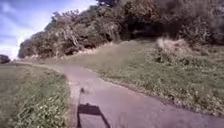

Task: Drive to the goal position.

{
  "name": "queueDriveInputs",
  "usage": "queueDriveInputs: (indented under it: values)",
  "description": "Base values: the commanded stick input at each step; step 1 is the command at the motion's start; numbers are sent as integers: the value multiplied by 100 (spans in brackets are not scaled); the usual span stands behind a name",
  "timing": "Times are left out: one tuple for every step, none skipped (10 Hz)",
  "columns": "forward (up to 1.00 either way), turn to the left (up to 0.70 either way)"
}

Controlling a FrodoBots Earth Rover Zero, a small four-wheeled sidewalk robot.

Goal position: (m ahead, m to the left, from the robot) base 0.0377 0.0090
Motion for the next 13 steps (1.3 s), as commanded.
queueDriveInputs:
  values:
    - [70, 0]
    - [70, 0]
    - [70, 0]
    - [70, 6]
    - [70, 28]
    - [70, 35]
    - [70, 35]
    - [70, 35]
    - [70, 35]
    - [70, 35]
    - [70, 35]
    - [70, 35]
    - [70, 35]
